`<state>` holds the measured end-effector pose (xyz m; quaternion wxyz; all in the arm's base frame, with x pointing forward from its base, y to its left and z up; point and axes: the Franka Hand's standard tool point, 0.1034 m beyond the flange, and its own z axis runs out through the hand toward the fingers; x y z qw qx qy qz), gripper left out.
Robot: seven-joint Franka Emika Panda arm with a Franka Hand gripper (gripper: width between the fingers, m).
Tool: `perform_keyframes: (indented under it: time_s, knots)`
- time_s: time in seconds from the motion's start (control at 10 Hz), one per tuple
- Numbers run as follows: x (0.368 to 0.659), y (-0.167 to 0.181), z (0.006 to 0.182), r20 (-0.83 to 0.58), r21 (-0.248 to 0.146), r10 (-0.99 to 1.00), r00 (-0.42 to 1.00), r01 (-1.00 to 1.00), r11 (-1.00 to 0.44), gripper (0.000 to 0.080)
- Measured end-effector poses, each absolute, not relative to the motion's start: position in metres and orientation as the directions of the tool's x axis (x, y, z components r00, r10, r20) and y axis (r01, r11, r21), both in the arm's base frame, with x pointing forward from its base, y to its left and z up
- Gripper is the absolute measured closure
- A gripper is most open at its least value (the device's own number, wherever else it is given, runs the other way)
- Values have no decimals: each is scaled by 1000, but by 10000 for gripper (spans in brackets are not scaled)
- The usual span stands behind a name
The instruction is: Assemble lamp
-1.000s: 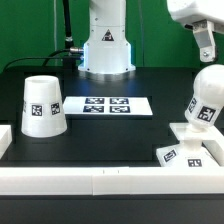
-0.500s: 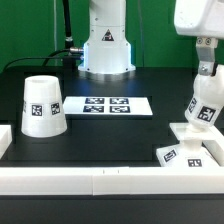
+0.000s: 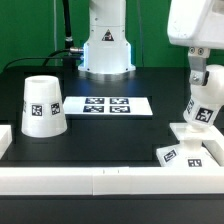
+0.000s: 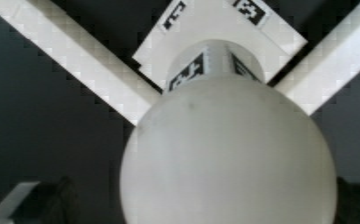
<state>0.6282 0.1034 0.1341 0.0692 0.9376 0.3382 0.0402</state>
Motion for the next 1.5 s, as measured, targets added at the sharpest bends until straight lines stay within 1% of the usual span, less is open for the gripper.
perform_keyframes:
  time_s: [0.5, 0.6, 0.7, 0.8, 0.9, 1.0, 1.1, 1.2, 1.4, 1.5]
  knots:
    - [628, 96, 131, 23, 154, 630, 776, 620, -769, 100]
    - [628, 92, 130, 21, 151, 625, 781, 615, -774, 195]
    - [628, 92, 132, 25, 152, 621, 783, 611, -777, 331]
    - [628, 94, 132, 25, 151, 623, 782, 613, -776, 331]
    - [628, 93, 131, 25, 151, 623, 782, 613, -776, 512]
    - [628, 91, 130, 23, 151, 621, 784, 611, -777, 649]
    - [627, 92, 129, 23, 150, 622, 782, 613, -776, 766]
    - [627, 93, 129, 24, 150, 624, 781, 614, -775, 789]
    - [627, 93, 129, 21, 149, 623, 782, 613, -776, 797]
    - [629, 93, 133, 12, 147, 623, 782, 615, -775, 797]
